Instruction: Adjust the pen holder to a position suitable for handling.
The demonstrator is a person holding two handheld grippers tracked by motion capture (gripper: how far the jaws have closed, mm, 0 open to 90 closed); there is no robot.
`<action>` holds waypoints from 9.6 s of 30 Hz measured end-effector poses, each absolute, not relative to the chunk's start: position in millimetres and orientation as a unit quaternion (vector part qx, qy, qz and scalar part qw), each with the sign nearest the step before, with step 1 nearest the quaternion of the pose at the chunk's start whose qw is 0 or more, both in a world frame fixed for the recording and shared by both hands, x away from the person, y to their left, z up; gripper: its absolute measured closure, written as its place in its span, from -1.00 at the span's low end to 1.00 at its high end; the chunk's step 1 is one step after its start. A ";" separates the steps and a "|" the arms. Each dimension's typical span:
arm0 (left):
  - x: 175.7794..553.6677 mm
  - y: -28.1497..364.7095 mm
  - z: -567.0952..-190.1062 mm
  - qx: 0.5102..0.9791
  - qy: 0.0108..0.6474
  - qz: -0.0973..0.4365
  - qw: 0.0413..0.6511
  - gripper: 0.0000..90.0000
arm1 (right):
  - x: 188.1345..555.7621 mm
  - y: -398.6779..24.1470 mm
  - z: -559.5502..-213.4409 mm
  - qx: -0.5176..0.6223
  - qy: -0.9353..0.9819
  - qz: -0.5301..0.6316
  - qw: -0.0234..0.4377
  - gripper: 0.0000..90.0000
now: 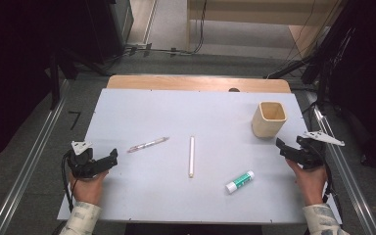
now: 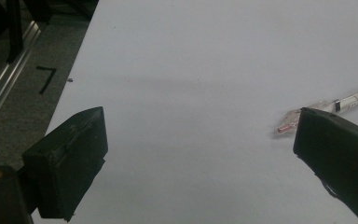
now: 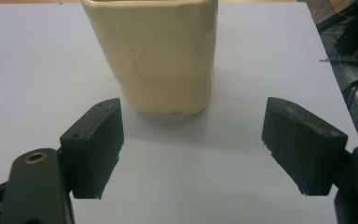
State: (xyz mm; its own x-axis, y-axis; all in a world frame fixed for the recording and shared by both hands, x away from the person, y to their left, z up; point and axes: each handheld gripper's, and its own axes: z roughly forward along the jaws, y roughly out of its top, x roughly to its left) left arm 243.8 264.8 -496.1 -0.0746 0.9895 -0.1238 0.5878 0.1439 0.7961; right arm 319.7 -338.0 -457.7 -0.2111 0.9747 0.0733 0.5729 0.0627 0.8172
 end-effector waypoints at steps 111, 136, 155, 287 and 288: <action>242.6 269.0 -496.2 0.583 0.674 0.291 0.348 -0.92 | 429.1 -321.9 -433.9 0.609 0.679 0.327 0.249 0.72; 242.5 269.6 -496.2 0.578 0.678 0.291 0.350 -0.92 | 416.7 -310.1 -434.0 0.595 0.687 0.322 0.265 0.80; 240.1 269.8 -493.0 0.580 0.674 0.290 0.355 -0.92 | 368.8 -266.9 -434.9 0.557 0.714 0.337 0.257 0.80; 238.7 267.6 -494.3 0.585 0.672 0.285 0.354 -0.92 | 251.6 -279.5 -456.6 0.444 0.786 0.401 0.157 -0.44; 238.8 267.6 -494.3 0.585 0.672 0.285 0.354 -0.92 | 251.6 -279.4 -457.2 0.445 0.787 0.399 0.156 -0.44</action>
